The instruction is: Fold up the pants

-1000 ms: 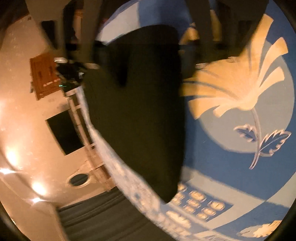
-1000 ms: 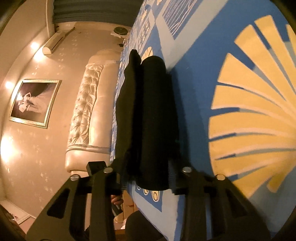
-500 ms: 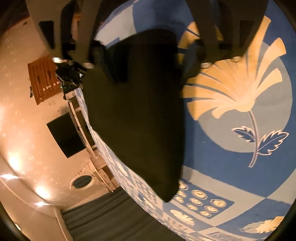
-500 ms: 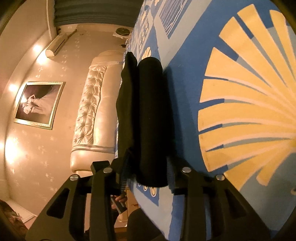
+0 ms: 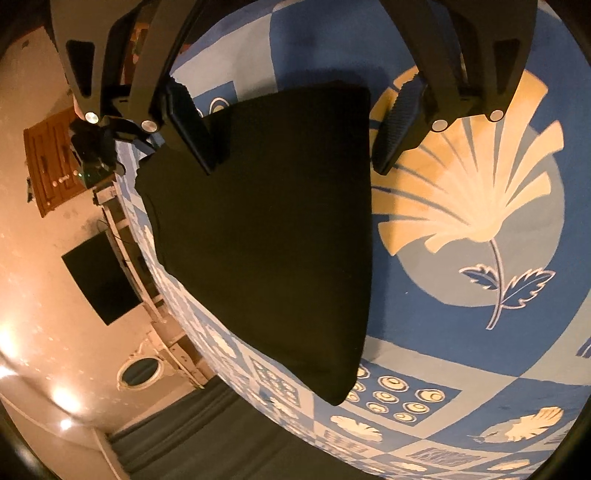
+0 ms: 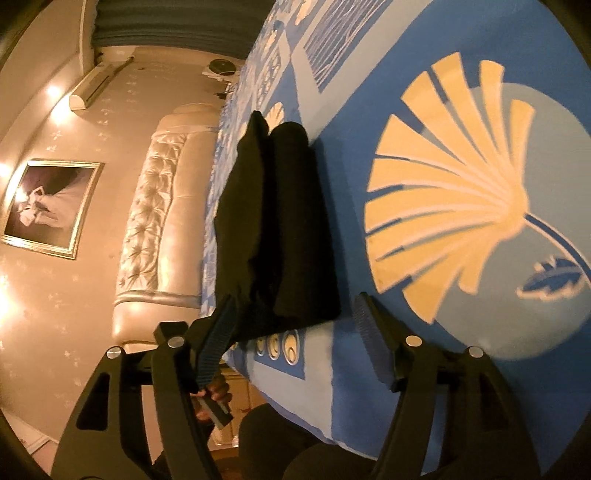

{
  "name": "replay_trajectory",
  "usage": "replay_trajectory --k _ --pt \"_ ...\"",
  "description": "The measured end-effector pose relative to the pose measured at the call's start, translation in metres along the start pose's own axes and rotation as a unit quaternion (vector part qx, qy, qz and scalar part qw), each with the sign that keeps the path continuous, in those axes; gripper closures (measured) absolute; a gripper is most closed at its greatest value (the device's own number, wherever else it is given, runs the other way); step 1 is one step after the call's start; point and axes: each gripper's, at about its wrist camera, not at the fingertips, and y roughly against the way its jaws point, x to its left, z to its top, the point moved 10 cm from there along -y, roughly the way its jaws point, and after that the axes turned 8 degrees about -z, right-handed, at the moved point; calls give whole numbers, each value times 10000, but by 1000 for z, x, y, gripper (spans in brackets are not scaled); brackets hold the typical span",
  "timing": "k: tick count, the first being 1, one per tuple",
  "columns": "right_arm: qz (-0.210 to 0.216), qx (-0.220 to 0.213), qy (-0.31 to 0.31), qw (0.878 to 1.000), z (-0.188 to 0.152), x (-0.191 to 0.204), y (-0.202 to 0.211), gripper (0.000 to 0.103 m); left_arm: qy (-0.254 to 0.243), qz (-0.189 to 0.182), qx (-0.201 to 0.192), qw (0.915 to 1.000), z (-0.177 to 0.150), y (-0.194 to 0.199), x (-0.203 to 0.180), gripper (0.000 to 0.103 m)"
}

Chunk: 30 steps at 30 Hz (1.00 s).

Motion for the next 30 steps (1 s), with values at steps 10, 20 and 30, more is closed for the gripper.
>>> replay_trajectory --k 10,20,30 --pt "-729 -120 363 9966 -24 7 3 28 18 604 50 9982 -3 4 -2 18" --pt "-1572 -227 1151 9806 -45 17 -2 22 -849 1625 -39 9830 -13 29 -15 18" --pt "-2174 -415 1811 9583 -52 30 -6 21 -1022 2081 -383 9720 -14 54 -32 18"
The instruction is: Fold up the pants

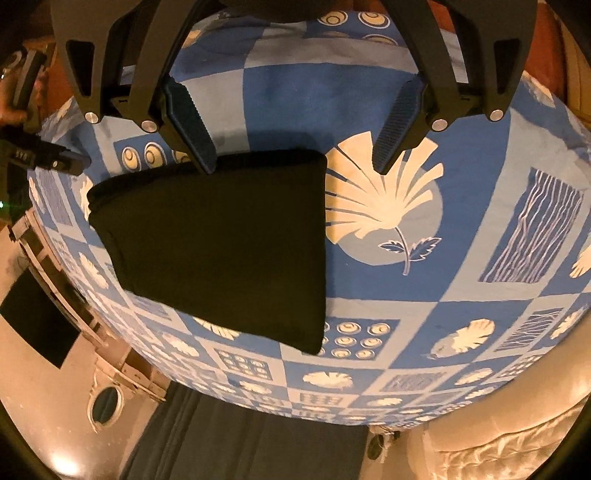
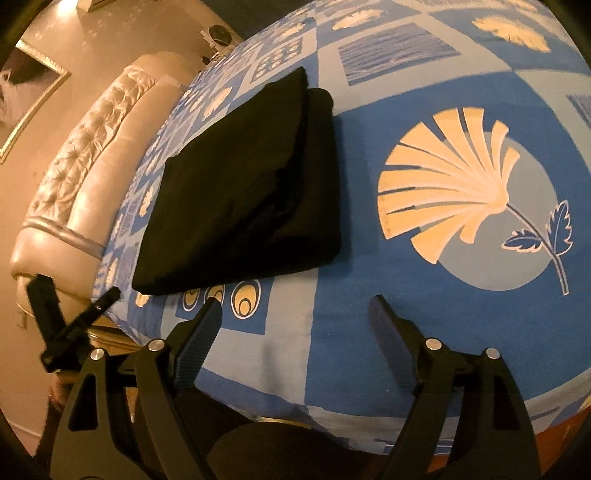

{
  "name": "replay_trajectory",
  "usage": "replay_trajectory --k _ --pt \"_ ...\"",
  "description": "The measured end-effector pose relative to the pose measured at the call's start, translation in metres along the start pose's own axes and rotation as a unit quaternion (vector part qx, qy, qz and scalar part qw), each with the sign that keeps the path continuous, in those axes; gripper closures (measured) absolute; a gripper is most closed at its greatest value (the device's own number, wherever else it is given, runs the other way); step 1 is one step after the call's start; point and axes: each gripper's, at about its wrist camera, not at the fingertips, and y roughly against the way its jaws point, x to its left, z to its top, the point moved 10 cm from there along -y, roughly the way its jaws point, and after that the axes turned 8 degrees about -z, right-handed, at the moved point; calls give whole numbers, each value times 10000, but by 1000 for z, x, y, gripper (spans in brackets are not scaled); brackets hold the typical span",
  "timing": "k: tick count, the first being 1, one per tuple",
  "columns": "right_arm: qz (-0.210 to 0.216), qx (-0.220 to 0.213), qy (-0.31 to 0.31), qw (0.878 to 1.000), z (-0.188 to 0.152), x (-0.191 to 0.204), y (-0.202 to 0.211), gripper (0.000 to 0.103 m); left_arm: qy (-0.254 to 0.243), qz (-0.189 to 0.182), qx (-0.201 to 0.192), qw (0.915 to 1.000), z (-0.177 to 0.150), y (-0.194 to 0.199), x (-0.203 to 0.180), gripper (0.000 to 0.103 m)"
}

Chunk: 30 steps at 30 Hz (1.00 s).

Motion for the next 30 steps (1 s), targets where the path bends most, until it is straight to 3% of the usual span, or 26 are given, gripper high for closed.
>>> replay_trajectory --k 11,18,27,30 --pt "-754 -849 740 9908 10 24 25 15 337 277 -614 9972 4 31 -5 18" --pt "-1027 -1252 1188 9796 11 43 38 14 25 494 -830 9953 11 36 -18 18" --pt "-1032 -1252 1177 9797 9 44 37 14 -95 950 -752 9926 8 29 -20 18" --pt "-1026 -1248 1185 9797 9 44 37 14 -80 858 -763 9933 7 27 -25 18"
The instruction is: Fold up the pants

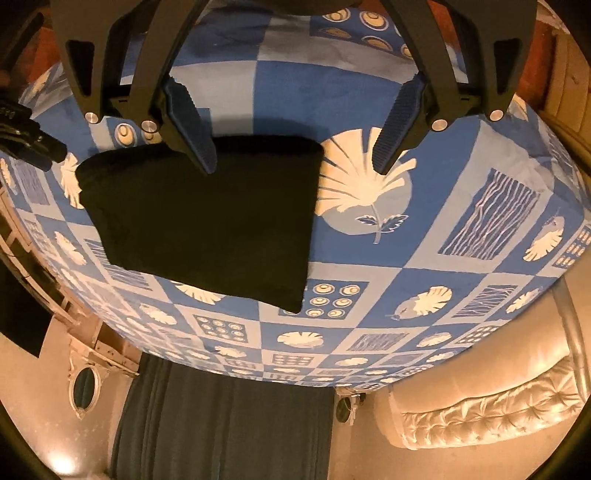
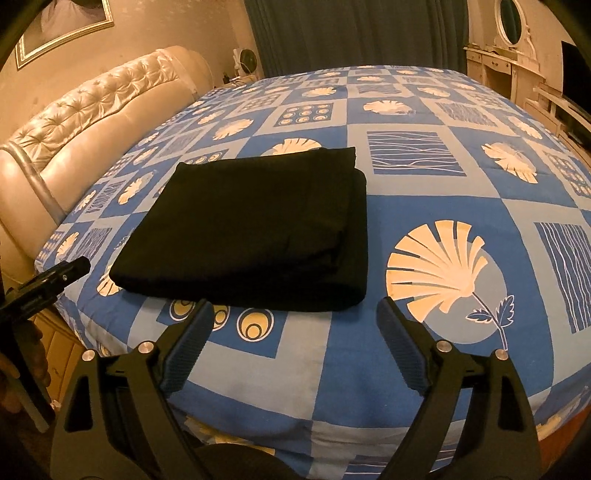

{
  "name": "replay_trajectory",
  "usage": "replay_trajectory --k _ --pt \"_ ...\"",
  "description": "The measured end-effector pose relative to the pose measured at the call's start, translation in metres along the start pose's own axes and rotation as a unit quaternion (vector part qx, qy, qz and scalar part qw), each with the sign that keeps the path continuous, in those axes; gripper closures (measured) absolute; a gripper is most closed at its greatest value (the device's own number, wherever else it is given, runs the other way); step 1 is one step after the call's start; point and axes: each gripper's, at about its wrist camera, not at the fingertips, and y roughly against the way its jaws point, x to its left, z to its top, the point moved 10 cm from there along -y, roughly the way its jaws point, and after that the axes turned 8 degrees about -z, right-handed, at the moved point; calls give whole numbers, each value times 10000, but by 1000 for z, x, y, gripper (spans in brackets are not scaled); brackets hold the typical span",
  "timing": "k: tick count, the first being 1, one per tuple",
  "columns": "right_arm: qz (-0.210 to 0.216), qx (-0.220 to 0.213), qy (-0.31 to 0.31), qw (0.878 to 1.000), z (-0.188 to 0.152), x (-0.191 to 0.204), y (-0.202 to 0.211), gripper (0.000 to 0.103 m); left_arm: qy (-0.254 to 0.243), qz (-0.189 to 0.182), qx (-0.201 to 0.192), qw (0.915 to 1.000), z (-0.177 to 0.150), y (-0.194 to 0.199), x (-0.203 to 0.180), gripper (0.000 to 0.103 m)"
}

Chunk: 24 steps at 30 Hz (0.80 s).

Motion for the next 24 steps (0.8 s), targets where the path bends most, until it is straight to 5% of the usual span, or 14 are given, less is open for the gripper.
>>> replay_trajectory --k 12,24 --pt "63 75 0 10000 -4 3 -2 14 -768 211 -182 9967 6 5 -21 18" --pt "52 139 -5 9999 -9 5 -5 14 -199 146 -64 9997 4 1 -7 18"
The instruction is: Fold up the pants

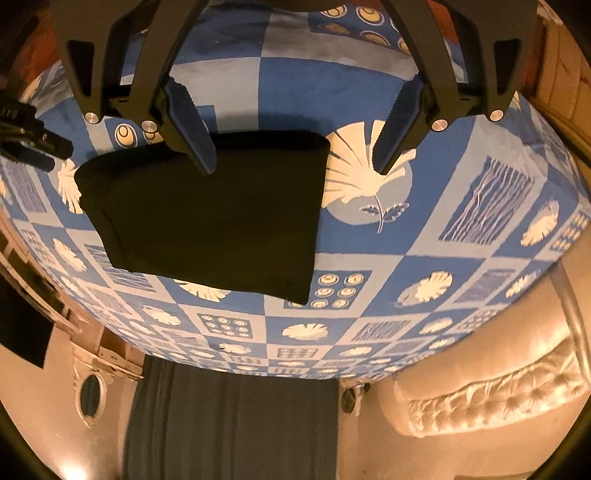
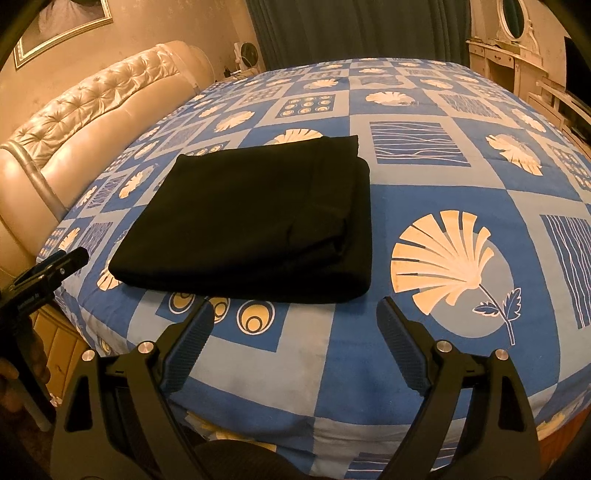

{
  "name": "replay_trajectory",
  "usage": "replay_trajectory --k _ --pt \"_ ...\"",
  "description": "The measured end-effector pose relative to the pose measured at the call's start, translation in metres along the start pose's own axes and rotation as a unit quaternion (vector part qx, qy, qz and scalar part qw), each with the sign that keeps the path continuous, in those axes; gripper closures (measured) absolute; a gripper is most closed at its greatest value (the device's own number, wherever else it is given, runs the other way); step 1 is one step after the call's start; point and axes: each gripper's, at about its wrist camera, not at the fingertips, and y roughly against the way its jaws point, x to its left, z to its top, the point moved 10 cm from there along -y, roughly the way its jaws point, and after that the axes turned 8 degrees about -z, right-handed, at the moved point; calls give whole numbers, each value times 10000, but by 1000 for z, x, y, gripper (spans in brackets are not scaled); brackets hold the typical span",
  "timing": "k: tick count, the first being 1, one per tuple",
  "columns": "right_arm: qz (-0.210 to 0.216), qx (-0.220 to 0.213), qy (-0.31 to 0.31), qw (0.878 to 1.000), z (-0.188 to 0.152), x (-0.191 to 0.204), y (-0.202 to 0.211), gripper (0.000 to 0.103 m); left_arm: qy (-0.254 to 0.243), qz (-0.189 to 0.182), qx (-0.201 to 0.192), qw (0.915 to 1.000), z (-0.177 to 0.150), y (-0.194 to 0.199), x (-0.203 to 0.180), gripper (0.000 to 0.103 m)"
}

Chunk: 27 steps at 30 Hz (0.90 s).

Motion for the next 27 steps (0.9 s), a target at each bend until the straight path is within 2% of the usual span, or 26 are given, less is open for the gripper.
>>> replay_trajectory --k 5,27 --pt "6 10 5 10000 -1 1 0 14 100 43 127 9999 -3 -3 4 18" --pt "18 44 -1 10000 -3 1 -3 14 -196 72 -37 9998 1 1 -7 18"
